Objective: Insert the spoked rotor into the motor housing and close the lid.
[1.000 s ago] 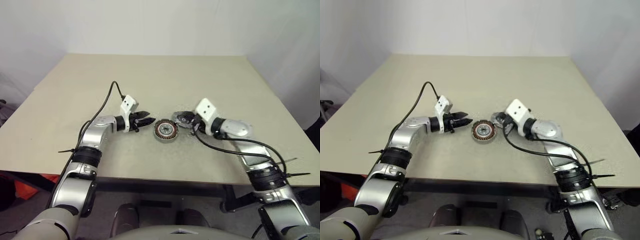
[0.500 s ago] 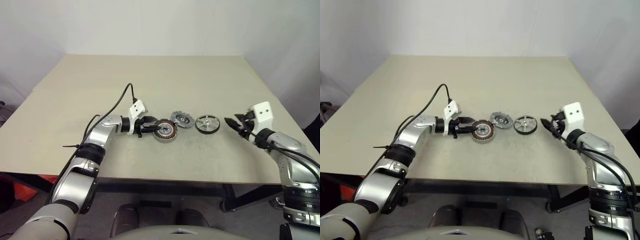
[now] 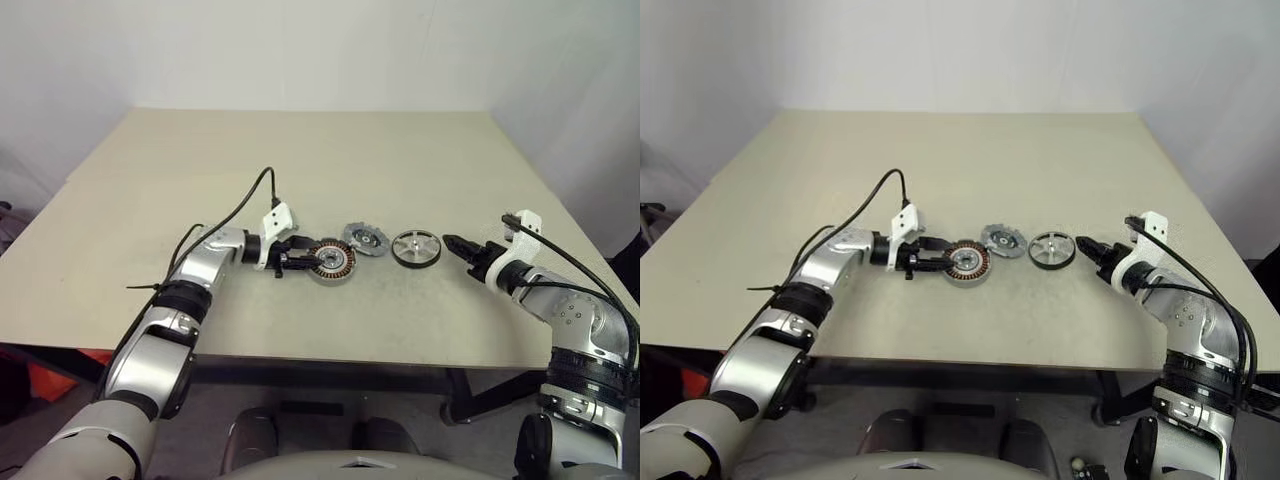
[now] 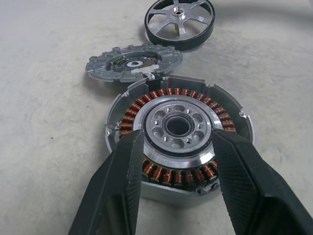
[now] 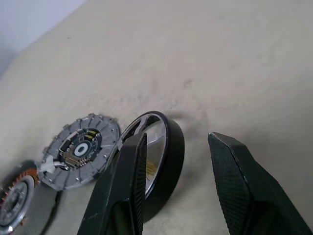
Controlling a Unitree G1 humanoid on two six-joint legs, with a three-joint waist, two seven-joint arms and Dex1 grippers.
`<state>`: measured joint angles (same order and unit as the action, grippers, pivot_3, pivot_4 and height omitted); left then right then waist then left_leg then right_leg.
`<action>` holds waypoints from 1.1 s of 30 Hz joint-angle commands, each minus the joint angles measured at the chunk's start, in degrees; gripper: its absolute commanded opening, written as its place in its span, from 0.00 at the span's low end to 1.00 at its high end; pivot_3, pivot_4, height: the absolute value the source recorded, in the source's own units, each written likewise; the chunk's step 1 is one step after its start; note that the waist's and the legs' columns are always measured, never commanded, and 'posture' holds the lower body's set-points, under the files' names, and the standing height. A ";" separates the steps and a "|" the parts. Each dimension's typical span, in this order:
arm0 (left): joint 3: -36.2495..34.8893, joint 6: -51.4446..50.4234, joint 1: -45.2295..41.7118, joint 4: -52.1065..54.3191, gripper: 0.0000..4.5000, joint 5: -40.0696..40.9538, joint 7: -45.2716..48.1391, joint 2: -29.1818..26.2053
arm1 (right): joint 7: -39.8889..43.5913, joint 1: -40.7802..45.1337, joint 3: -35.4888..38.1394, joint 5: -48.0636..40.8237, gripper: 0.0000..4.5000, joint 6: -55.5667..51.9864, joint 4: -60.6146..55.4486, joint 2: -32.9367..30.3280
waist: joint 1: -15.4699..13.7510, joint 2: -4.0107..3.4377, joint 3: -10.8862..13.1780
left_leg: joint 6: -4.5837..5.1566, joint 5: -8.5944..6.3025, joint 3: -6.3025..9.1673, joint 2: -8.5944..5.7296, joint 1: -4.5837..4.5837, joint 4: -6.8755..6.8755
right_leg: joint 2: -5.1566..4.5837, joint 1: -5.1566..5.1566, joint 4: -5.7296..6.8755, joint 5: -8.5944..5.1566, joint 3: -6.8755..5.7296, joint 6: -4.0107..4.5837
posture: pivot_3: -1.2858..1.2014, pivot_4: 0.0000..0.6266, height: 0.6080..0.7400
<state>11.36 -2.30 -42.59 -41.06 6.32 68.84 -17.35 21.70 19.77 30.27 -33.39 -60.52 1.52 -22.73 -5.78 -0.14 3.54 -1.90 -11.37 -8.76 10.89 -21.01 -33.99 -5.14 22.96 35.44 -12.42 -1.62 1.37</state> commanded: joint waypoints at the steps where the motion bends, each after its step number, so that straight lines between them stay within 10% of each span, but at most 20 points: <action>1: -1.47 0.51 -1.84 0.80 0.51 0.70 0.29 -0.62 | -1.60 1.71 1.61 -3.69 0.45 -1.99 -0.91 1.37 | 0.00 0.00 0.00 | 0.00 0.00 0.00 0.00 0.00 0.00 | 0.00 0.00 0.00 0.00 0.00 0.00 | 0.52 0.00 1.00; 20: -2.22 1.42 -3.51 -1.09 0.51 0.40 -0.63 -0.62 | -5.67 -0.94 -1.58 -7.05 0.45 -6.02 -3.30 7.01 | 0.07 -0.02 0.00 | -0.39 0.24 -0.02 -0.06 0.18 0.65 | 0.00 0.03 -0.13 -0.01 0.00 0.01 | 0.52 0.00 1.00; 27: -2.17 1.52 -3.55 -1.14 0.51 0.50 -0.48 -0.52 | -7.23 -0.82 0.47 -11.23 0.08 -7.38 -4.35 7.69 | -0.13 -0.01 0.00 | -0.40 0.24 -0.03 -0.06 0.28 0.71 | 0.00 -0.05 -0.20 -0.01 -0.01 0.02 | 0.52 0.00 1.00; 33: -2.46 1.22 -3.59 -1.30 0.51 1.17 0.68 -0.54 | -8.79 1.31 5.34 -18.86 0.08 -9.45 -6.10 8.25 | -0.44 -0.02 0.00 | -0.44 0.26 -0.03 -0.08 0.29 0.75 | -0.02 -0.06 -0.23 -0.01 -0.01 0.02 | 0.52 0.00 1.00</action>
<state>10.39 -1.71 -44.52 -42.59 6.50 68.78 -17.60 13.39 19.12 33.71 -48.67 -69.61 -1.99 -14.25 -6.21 -0.16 3.54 -2.34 -11.10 -8.79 10.81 -20.75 -33.23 -5.16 22.93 35.21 -12.43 -1.63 1.39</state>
